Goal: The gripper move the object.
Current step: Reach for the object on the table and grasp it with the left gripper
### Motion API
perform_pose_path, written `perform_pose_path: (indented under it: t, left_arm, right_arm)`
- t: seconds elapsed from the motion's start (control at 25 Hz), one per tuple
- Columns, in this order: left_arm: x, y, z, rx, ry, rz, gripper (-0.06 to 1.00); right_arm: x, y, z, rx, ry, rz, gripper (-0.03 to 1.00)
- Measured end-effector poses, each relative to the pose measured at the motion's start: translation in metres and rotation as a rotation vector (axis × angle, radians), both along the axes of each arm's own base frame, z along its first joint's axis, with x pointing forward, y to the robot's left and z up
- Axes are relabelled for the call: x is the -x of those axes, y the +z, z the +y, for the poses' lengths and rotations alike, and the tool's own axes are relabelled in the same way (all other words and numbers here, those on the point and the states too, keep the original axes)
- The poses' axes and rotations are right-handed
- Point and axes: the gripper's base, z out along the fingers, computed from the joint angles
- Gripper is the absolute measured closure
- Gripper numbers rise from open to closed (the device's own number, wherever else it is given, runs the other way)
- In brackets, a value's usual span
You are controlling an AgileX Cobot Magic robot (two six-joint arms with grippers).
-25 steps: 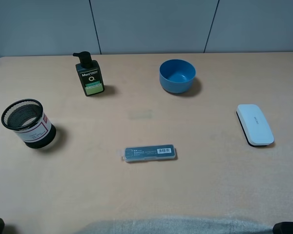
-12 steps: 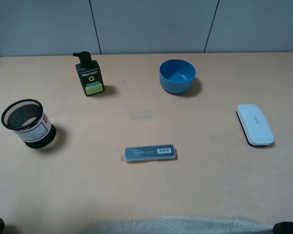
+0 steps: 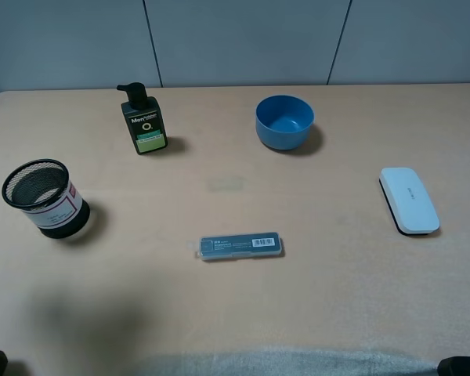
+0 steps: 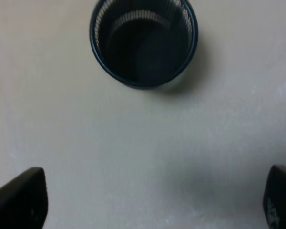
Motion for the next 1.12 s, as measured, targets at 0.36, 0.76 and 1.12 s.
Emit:
perform_pose_path:
  t: [0.36,0.76,1.12]
  left_arm:
    - [-0.043,-0.027,-0.011,-0.012,-0.091,0.047,0.04]
    - [-0.077,-0.060,-0.035,-0.023,-0.197,0.075,0.04]
    - [-0.098,-0.100,-0.059,-0.034,-0.279,0.156,0.04]
  right_arm:
    - [0.000,0.000,0.000,0.000,0.000,0.001,0.27]
    - [0.000,0.000,0.000,0.000,0.000,0.001,0.27]
    - [0.000,0.000,0.000,0.000,0.000,0.000,0.27]
